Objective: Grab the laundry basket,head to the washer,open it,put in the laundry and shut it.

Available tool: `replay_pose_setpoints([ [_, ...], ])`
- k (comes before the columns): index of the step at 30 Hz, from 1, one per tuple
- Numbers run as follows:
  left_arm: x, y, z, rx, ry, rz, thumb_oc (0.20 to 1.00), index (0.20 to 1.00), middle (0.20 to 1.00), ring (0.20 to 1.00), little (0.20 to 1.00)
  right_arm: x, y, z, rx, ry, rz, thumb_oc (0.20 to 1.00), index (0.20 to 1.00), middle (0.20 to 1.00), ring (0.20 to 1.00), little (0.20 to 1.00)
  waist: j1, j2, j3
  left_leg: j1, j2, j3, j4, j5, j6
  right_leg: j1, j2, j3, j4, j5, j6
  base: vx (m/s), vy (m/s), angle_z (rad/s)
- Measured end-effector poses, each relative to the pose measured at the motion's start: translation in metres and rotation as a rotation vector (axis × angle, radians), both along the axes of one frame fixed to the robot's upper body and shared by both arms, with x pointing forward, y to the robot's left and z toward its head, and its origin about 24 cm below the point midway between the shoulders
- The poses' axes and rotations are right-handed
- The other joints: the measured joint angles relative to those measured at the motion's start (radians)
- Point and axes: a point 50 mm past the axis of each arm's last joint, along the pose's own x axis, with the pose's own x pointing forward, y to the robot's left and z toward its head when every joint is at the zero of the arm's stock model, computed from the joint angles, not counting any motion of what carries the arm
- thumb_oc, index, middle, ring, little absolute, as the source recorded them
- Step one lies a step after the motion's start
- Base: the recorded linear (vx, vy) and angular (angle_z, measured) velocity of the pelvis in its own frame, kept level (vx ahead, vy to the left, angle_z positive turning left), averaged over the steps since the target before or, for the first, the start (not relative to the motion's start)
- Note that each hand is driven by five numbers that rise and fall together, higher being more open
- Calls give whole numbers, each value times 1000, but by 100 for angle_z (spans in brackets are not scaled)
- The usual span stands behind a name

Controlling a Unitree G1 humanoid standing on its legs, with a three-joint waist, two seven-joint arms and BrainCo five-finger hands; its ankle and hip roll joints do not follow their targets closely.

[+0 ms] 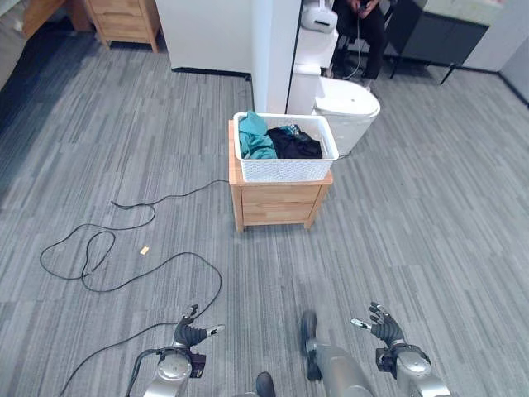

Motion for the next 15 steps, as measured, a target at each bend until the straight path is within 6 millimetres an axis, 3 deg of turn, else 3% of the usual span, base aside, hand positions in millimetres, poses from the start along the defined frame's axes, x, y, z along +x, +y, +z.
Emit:
replay_pose_setpoints([
  [4,1,-1,0,-1,-3,-2,1000,1000,1000,1000,1000,0,-4,-2,-10,11,-13,1000,1000,1000,1000,1000,3,4,1,71,-2,-26,2,-42,-35,24,-7,-53,12,12,-4,402,-120,38],
  [5,0,-1,0,-1,-1,-1,1000,1000,1000,1000,1000,0,-9,-2,-20,15,-22,1000,1000,1000,1000,1000,11,5,1,119,6,-58,4,-72,-71,64,3,-49,51,23,-39,589,-230,48],
  [7,-1,-2,-2,-8,8,3,1000,1000,1000,1000,1000,2,-13,0,-31,9,-24,1000,1000,1000,1000,1000,15,10,3,135,19,-89,59,-79,-82,100,19,-43,64,70,-95,386,-196,39],
  [8,-4,-6,-4,-20,10,7,1000,1000,1000,1000,1000,3,-19,2,-48,4,-23,1000,1000,1000,1000,1000,13,8,0,106,19,-97,204,-80,-89,166,20,-17,21,137,-145,294,-181,26],
  [9,-8,-9,-7,-35,18,21,1000,1000,1000,1000,1000,5,-23,4,-63,-5,-20,1000,1000,1000,1000,1000,22,24,2,93,28,-98,290,-78,-93,205,42,-12,-1,161,-178,368,-211,3],
  [11,-14,-15,-12,-54,35,29,1000,1000,1000,1000,1000,5,-30,7,-81,-15,-16,1000,1000,1000,1000,1000,29,51,-8,20,57,-104,473,-72,-108,260,65,10,-45,150,-191,200,-74,-40],
  [12,-16,-18,-13,-61,42,27,1000,1000,1000,1000,1000,10,-32,11,-88,-37,-13,1000,1000,1000,1000,1000,36,62,-19,-63,91,-110,610,-115,-148,294,86,32,-85,168,-210,262,-42,-50],
  [14,-6,-18,-8,-57,11,22,1000,1000,1000,1000,1000,17,-30,16,-87,-61,-8,1000,1000,1000,1000,1000,30,35,-12,-160,87,-139,543,-147,-142,316,92,65,-117,135,-239,326,2,-42],
  [15,0,-18,-6,-57,-5,16,1000,1000,1000,1000,1000,17,-29,15,-82,-56,-7,1000,1000,1000,1000,1000,33,15,0,-183,86,-145,477,-147,-143,336,90,74,-133,151,-229,261,83,-35],
])
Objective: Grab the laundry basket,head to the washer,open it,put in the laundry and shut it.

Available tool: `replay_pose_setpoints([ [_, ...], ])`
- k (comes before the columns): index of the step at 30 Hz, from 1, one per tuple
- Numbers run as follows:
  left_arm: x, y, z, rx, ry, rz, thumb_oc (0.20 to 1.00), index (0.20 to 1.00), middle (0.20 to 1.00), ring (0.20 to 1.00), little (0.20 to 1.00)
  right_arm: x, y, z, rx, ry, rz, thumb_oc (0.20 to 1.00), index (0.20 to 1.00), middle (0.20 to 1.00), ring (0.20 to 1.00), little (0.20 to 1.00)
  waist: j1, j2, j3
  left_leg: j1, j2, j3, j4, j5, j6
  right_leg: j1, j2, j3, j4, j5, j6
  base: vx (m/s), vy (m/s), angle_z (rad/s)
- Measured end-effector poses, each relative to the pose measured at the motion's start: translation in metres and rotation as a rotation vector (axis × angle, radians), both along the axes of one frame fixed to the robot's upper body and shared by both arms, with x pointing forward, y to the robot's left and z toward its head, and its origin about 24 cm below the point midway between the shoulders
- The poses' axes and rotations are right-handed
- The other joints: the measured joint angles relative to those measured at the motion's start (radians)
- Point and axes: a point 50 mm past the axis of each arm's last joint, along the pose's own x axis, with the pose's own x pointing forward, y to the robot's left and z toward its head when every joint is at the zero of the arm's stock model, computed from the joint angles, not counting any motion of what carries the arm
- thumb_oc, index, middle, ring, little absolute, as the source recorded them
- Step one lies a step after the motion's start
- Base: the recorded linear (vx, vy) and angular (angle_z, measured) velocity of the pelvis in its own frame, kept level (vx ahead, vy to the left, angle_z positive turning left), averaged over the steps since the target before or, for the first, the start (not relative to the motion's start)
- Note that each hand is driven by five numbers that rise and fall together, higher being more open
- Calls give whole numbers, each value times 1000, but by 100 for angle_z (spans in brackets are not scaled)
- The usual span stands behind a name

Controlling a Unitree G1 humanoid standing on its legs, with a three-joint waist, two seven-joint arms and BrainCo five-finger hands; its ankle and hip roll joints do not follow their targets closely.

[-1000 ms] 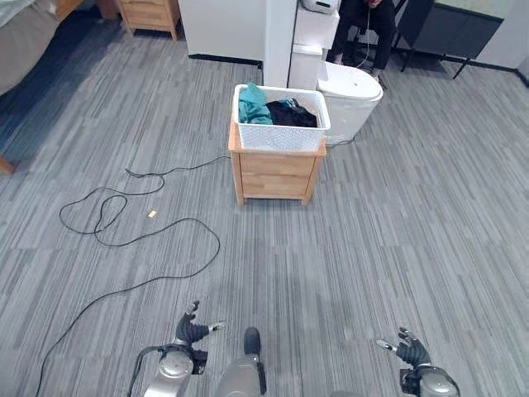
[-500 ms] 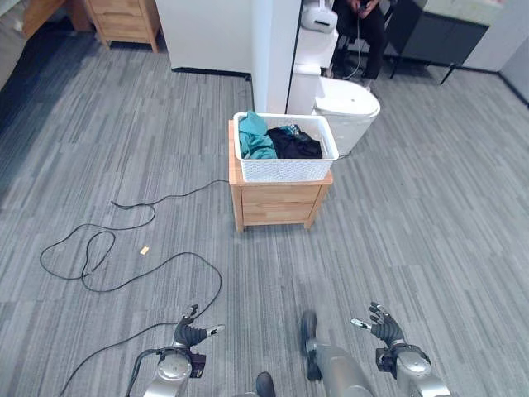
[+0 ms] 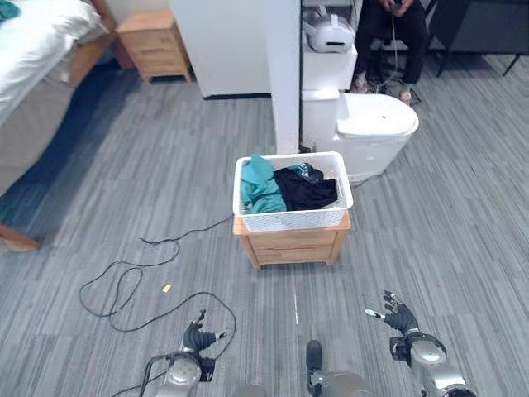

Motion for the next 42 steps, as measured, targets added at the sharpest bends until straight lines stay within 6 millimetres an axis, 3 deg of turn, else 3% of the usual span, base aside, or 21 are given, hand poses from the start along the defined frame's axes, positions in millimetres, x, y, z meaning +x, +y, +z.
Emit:
replay_pose_setpoints([
  [1,3,-1,1,-2,-8,-4,1000,1000,1000,1000,1000,0,0,0,1,-1,0,1000,1000,1000,1000,1000,-8,-12,7,-28,3,-4,-46,4,-2,33,1,3,-22,-3,2,216,101,-35],
  [2,5,-3,2,-6,-15,-13,1000,1000,1000,1000,1000,0,-1,0,-4,-2,-3,1000,1000,1000,1000,1000,-8,-17,8,-49,1,-6,-131,14,1,60,4,14,-36,-26,35,212,121,-28],
  [3,8,-4,4,-11,-30,-22,1000,1000,1000,1000,1000,-2,-3,-1,-11,5,-8,1000,1000,1000,1000,1000,-8,-20,9,-64,0,-9,-238,55,6,74,5,16,-36,-46,61,215,134,-27],
  [4,10,-6,6,-13,-44,-30,1000,1000,1000,1000,1000,-3,-6,-1,-19,10,-14,1000,1000,1000,1000,1000,-8,-18,11,-77,-2,-11,-338,111,9,87,7,18,-36,-51,63,222,147,-23],
  [5,11,-7,7,-15,-53,-32,1000,1000,1000,1000,1000,-5,-8,-2,-31,19,-21,1000,1000,1000,1000,1000,-8,-6,17,-125,2,-14,-430,196,0,111,21,25,-36,-72,77,230,187,-17],
  [8,6,-5,5,-34,-41,-2,1000,1000,1000,1000,1000,-11,-11,-6,-38,40,-28,1000,1000,1000,1000,1000,12,20,22,-162,28,-7,-428,287,28,157,52,29,-35,-100,68,192,168,-40],
  [9,-3,-4,1,-38,-18,11,1000,1000,1000,1000,1000,-13,-13,-6,-41,45,-30,1000,1000,1000,1000,1000,19,36,16,-147,33,-8,-418,301,43,182,60,44,-35,-114,58,325,285,-57],
  [10,-11,-4,-3,-40,8,19,1000,1000,1000,1000,1000,-20,-16,-9,-49,67,-35,1000,1000,1000,1000,1000,15,61,3,-93,28,-11,-432,328,56,224,68,56,-35,-150,71,383,332,-31],
  [11,-11,-3,-3,-40,8,20,1000,1000,1000,1000,1000,-21,-15,-10,-49,68,-35,1000,1000,1000,1000,1000,15,61,3,-91,27,-10,-433,334,59,226,67,56,-35,-151,72,344,318,-40],
  [12,-11,1,-4,-31,17,36,1000,1000,1000,1000,1000,-19,-9,-12,-35,79,-30,1000,1000,1000,1000,1000,25,54,6,-36,30,31,-478,341,86,182,56,62,100,-199,130,145,143,-42],
  [13,-15,7,-5,-15,27,40,1000,1000,1000,1000,1000,-14,-2,-10,-16,55,-22,1000,1000,1000,1000,1000,22,54,3,-12,32,38,-483,346,121,138,46,45,211,-250,162,122,125,-42],
  [17,-1,17,4,19,-12,48,1000,1000,1000,1000,1000,-5,6,-3,5,9,-8,1000,1000,1000,1000,1000,19,12,-5,13,-28,62,-476,316,145,14,-85,4,405,-328,180,105,51,-8],
  [18,7,19,9,33,-35,51,1000,1000,1000,1000,1000,1,8,1,10,-13,0,1000,1000,1000,1000,1000,22,9,0,36,-36,62,-490,305,134,-27,-122,12,396,-327,184,143,19,5],
  [23,4,31,12,59,-44,83,1000,1000,1000,1000,1000,6,11,6,18,-42,5,1000,1000,1000,1000,1000,19,2,3,73,-42,45,-495,284,125,-61,-160,-10,224,-269,256,82,-16,15],
  [27,-9,39,19,67,-76,119,1000,1000,1000,1000,1000,12,8,15,-5,-85,12,1000,1000,1000,1000,1000,28,-10,0,123,-49,16,-505,246,103,4,-162,-18,60,-96,250,156,-57,19],
  [29,-7,37,24,62,-111,119,1000,1000,1000,1000,1000,22,5,27,-29,-148,2,1000,1000,1000,1000,1000,43,-4,-5,130,-39,14,-507,234,88,40,-150,-26,-3,-14,228,90,-44,1],
  [31,-5,37,27,59,-131,129,1000,1000,1000,1000,1000,32,4,38,-44,-193,13,1000,1000,1000,1000,1000,50,11,-8,133,-21,13,-502,236,83,60,-128,-36,-37,9,205,97,-47,2],
  [34,3,36,31,59,-166,153,1000,1000,1000,1000,1000,50,8,55,-94,-260,71,1000,1000,1000,1000,1000,50,26,-16,139,0,15,-503,236,82,63,-105,-38,-37,11,201,63,-24,-2],
  [35,14,35,36,43,-202,171,1000,1000,1000,1000,1000,63,13,66,-99,-303,95,1000,1000,1000,1000,1000,49,27,-17,139,11,14,-503,239,78,63,-95,-39,-36,11,200,47,-13,-4],
  [40,41,35,44,66,-241,197,1000,1000,1000,1000,1000,79,32,75,-103,-337,162,1000,1000,1000,1000,1000,48,27,-17,128,17,12,-503,239,70,56,-90,-39,-38,9,198,12,-5,1],
  [42,41,37,41,78,-224,220,1000,1000,1000,1000,1000,80,37,72,-94,-324,162,1000,1000,1000,1000,1000,48,27,-17,127,17,12,-503,240,68,55,-90,-38,-41,9,198,-2,-2,2],
])
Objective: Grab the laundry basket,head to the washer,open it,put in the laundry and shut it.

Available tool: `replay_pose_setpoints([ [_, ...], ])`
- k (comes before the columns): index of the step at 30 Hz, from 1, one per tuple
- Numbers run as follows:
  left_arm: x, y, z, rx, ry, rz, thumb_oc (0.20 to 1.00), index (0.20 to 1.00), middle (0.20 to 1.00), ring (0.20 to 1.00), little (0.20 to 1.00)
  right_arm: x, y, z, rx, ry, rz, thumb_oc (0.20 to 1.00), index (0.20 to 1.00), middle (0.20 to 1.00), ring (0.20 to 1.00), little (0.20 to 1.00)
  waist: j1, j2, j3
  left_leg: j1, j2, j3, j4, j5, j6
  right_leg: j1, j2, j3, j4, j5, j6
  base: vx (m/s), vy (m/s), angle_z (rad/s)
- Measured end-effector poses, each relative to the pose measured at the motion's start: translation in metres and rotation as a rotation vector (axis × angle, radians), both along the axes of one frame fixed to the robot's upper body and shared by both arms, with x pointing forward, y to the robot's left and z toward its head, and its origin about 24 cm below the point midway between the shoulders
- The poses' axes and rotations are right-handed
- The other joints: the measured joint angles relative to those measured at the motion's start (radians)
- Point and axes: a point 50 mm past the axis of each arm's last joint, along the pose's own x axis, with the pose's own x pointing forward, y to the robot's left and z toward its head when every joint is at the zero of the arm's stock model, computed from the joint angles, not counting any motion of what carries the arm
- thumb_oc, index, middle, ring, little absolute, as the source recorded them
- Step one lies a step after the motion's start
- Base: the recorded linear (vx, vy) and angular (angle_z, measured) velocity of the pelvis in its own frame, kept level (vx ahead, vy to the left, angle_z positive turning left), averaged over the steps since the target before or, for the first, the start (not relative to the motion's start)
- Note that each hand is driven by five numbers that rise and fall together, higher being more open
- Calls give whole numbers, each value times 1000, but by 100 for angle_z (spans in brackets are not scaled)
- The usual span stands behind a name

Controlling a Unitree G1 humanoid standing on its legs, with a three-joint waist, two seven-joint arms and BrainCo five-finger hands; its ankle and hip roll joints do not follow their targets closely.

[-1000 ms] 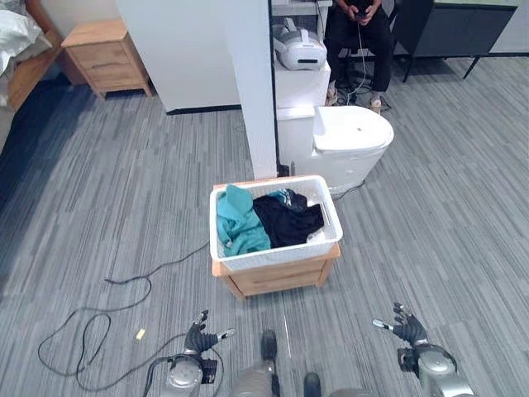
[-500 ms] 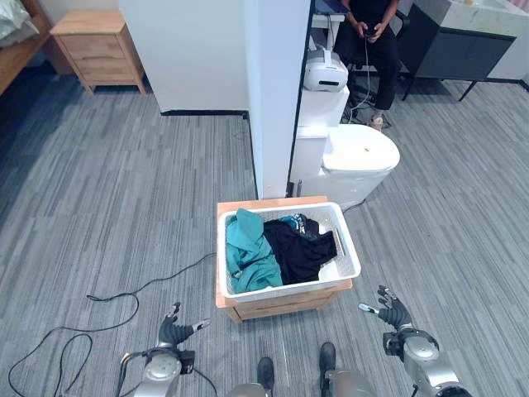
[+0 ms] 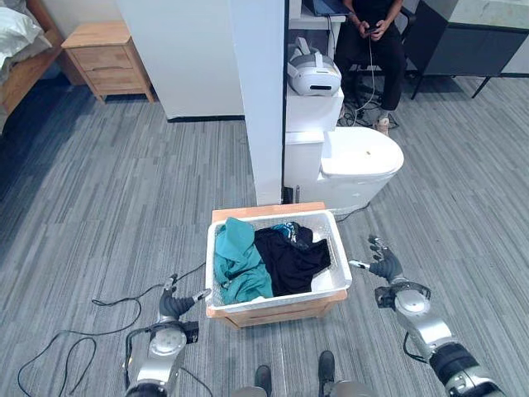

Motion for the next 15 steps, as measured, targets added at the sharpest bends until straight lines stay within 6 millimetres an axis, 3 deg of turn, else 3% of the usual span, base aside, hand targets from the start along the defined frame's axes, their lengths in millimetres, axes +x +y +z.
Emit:
replay_pose_setpoints([
  [4,6,-2,-6,37,38,21,1000,1000,1000,1000,1000,-4,8,-22,-19,109,-22,1000,1000,1000,1000,1000,1,-2,-14,-58,-9,-2,0,17,-5,-59,-7,1,4,11,-15,-74,0,3],
  [8,8,-10,-11,51,69,18,1000,1000,1000,1000,1000,-1,6,-28,-50,145,-77,1000,1000,1000,1000,1000,0,-4,-13,-105,-15,0,0,28,-2,-107,-12,5,5,22,-13,-147,-1,-2],
  [10,18,-17,-10,63,72,-10,1000,1000,1000,1000,1000,8,10,-26,-79,143,-86,1000,1000,1000,1000,1000,1,-8,-3,-157,-19,3,2,43,-2,-159,-18,6,5,33,-4,-150,8,0],
  [15,64,-37,19,97,-42,-97,1000,1000,1000,1000,1000,41,24,1,-138,73,-41,1000,1000,1000,1000,1000,25,-8,85,-227,-24,4,2,67,-10,-231,-16,9,5,60,-4,-73,-11,0],
])
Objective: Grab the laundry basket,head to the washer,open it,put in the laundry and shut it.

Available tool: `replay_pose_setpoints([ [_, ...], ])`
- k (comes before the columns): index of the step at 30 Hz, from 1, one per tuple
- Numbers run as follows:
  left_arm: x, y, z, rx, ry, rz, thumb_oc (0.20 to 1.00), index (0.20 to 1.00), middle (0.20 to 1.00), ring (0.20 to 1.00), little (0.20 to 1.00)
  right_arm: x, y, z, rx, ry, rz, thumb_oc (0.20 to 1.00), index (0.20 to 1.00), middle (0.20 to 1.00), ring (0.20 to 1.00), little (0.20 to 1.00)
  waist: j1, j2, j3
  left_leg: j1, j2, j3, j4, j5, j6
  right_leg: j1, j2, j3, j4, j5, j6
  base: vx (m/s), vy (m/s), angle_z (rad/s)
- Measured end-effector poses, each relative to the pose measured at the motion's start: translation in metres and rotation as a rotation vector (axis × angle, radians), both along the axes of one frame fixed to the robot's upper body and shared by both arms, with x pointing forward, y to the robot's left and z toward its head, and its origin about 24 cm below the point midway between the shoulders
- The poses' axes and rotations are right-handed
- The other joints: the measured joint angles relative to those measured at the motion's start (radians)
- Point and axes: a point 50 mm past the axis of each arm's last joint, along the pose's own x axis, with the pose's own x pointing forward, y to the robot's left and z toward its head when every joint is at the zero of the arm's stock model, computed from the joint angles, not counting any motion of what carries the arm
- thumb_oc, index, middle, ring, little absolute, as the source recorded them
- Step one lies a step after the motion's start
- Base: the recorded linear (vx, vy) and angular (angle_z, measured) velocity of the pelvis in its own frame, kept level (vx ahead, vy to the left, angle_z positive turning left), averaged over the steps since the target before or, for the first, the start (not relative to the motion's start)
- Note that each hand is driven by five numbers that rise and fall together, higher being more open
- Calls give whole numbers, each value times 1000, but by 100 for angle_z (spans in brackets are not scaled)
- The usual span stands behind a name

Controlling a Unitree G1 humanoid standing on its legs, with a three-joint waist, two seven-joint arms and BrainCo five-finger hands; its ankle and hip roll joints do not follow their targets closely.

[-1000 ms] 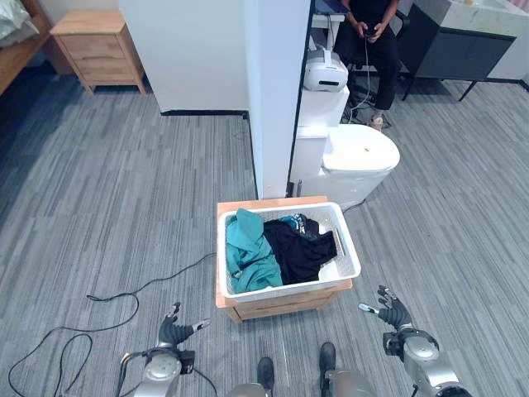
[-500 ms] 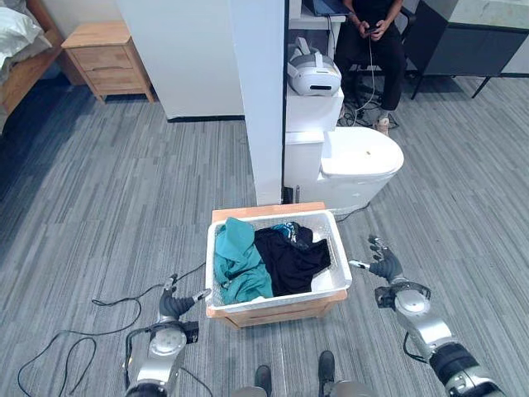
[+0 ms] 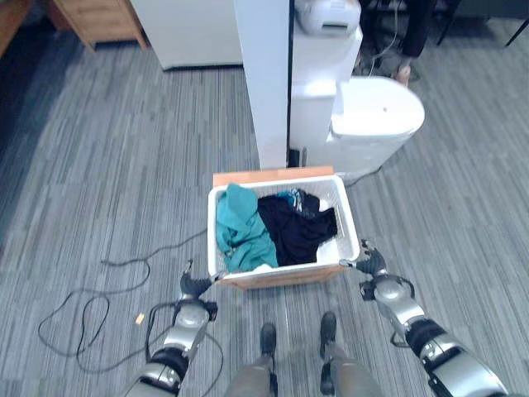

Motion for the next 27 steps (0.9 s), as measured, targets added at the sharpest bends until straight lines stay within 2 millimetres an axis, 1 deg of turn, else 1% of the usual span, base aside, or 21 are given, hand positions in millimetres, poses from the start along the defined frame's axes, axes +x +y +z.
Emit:
replay_pose_setpoints([
  [1,23,-10,19,20,-64,-50,1000,1000,1000,1000,1000,20,7,23,-11,-66,4,1000,1000,1000,1000,1000,2,-5,51,-25,2,-1,0,10,-10,-23,3,0,0,6,1,-28,-37,2],
  [3,32,-14,27,24,-93,-55,1000,1000,1000,1000,1000,28,9,32,-24,-88,12,1000,1000,1000,1000,1000,2,-7,76,-31,6,-2,2,11,-12,-28,7,1,0,8,-2,-6,-19,2],
  [5,40,-12,36,41,-116,-52,1000,1000,1000,1000,1000,38,7,45,-55,-115,16,1000,1000,1000,1000,1000,4,-5,92,-46,10,-1,8,11,-11,-40,10,1,0,9,-3,4,-16,0],
  [6,43,-12,40,44,-128,-51,1000,1000,1000,1000,1000,42,6,50,-65,-131,20,1000,1000,1000,1000,1000,6,-2,101,-48,11,-3,8,14,-8,-41,13,0,0,17,-14,0,0,0],
  [9,44,-11,43,40,-150,-46,1000,1000,1000,1000,1000,44,5,53,-65,-139,20,1000,1000,1000,1000,1000,14,-1,106,-47,19,-4,7,16,-9,-40,19,-2,0,20,-18,26,-40,0],
  [10,44,-12,45,35,-162,-51,1000,1000,1000,1000,1000,43,2,52,-64,-134,12,827,827,827,827,827,21,1,107,-47,21,-5,6,15,-9,-39,21,-3,0,20,-19,21,-31,3],
  [11,44,-12,45,35,-162,-52,1000,1000,1000,1000,1000,43,2,52,-64,-133,11,523,523,523,523,523,23,1,107,-46,21,-5,5,15,-9,-39,21,-3,0,20,-19,0,0,0],
  [12,44,-13,46,33,-167,-56,1000,1000,1000,1000,1000,43,1,51,-64,-130,8,420,420,420,420,420,25,1,107,-43,21,-5,4,15,-9,-37,21,-3,0,20,-19,0,0,0],
  [13,45,-14,46,33,-167,-59,762,762,762,762,762,42,1,51,-61,-127,6,200,200,200,200,200,27,1,107,-41,20,-5,3,15,-9,-35,21,-3,0,20,-19,0,0,0],
  [14,45,-14,46,33,-167,-61,200,200,200,200,200,42,1,50,-56,-124,3,200,200,200,200,200,27,1,107,-32,20,-6,0,15,-9,-28,20,-3,0,20,-19,0,0,0],
  [18,47,-15,50,36,-182,-78,200,200,200,200,200,41,-3,49,-37,-117,-13,200,200,200,200,200,26,2,108,-23,16,-7,-1,15,-10,-19,17,-2,0,17,-20,0,0,0],
  [21,44,-13,49,22,-187,-66,200,200,200,200,200,34,-6,39,-34,-96,-28,200,200,200,200,200,25,3,109,-21,15,-7,-1,15,-10,-16,16,-2,0,17,-20,0,-11,1],
  [23,30,-14,42,-9,-187,-65,200,200,200,200,200,20,-11,30,-17,-97,-22,200,200,200,200,200,22,2,110,-5,17,-9,-1,15,-9,0,17,-3,0,18,-21,50,-48,0],
  [24,23,-14,38,-19,-178,-62,200,200,200,200,200,14,-13,27,-2,-97,-27,200,200,200,200,200,12,-1,114,6,18,-8,-2,13,-12,10,18,-3,0,16,-22,100,-97,3],
  [26,-8,-12,32,-73,-194,-54,200,200,200,200,200,-15,-18,18,33,-115,-7,200,200,200,200,200,2,-2,114,54,28,-8,-3,2,-21,57,24,-3,0,12,-20,84,-92,-1],
  [27,-16,-13,31,-86,-198,-58,200,200,200,200,200,-24,-20,18,37,-125,3,200,200,200,200,200,1,-3,113,68,30,-9,-3,-1,-21,73,25,-3,0,4,-22,49,-79,-3],
])
